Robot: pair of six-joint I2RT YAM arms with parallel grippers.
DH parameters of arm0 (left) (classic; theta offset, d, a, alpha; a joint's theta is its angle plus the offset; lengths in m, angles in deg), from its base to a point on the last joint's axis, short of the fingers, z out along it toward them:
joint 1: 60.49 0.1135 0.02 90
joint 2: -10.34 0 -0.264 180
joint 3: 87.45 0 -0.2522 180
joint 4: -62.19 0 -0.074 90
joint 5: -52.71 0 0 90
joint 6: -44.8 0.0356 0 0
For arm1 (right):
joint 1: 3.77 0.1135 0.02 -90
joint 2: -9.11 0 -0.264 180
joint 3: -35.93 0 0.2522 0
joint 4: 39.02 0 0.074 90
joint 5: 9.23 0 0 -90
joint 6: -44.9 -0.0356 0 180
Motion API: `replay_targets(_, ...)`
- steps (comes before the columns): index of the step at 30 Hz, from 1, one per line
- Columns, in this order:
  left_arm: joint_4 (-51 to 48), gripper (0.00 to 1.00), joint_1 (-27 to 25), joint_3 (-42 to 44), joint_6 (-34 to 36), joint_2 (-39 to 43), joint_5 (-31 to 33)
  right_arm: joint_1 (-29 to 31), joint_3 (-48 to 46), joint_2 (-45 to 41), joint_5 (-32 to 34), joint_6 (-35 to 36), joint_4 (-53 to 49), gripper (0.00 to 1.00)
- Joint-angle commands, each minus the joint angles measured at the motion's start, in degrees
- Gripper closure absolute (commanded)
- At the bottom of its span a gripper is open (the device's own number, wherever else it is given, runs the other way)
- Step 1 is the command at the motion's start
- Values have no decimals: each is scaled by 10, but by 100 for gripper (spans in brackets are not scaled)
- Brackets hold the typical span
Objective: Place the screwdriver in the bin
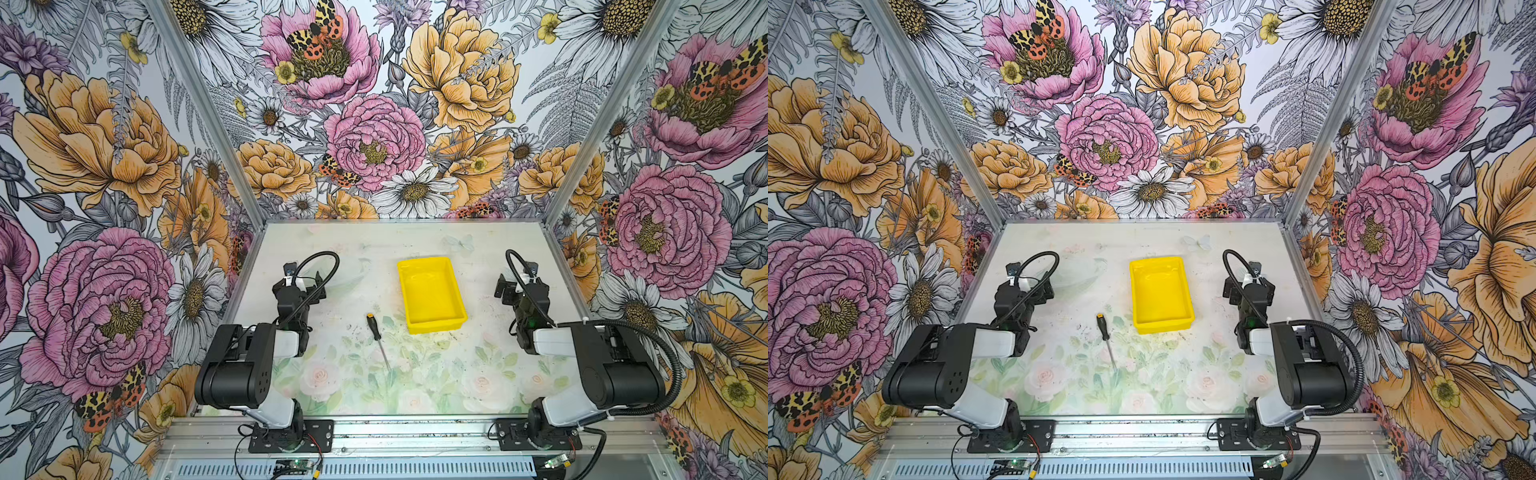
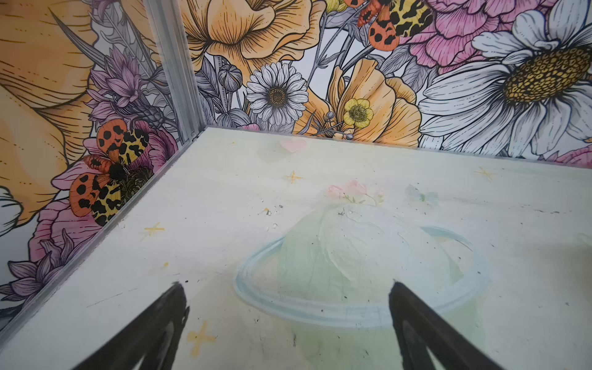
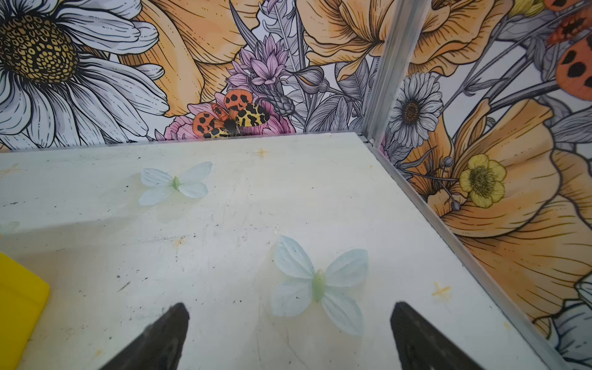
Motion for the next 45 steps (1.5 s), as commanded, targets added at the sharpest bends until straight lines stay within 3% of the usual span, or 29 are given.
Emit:
replay_targets(1, 14, 1, 6, 2, 6, 0, -16, -3, -4, 0, -8, 7, 17, 0)
replay_targets(35, 16, 1, 5, 6, 9, 4, -21, -3, -4, -3, -8, 10, 21, 0)
replay_targets(37, 14, 1, 5, 11, 5, 20, -11, -1, 10, -18, -14, 12, -21, 1)
replay_targets(41, -57, 1, 5, 2, -15, 76, 50, 5, 28, -54, -23, 22, -86, 1)
replay_targets(45, -167, 1, 7, -22, -6, 126, 36, 19, 41, -111, -28, 30, -154, 0)
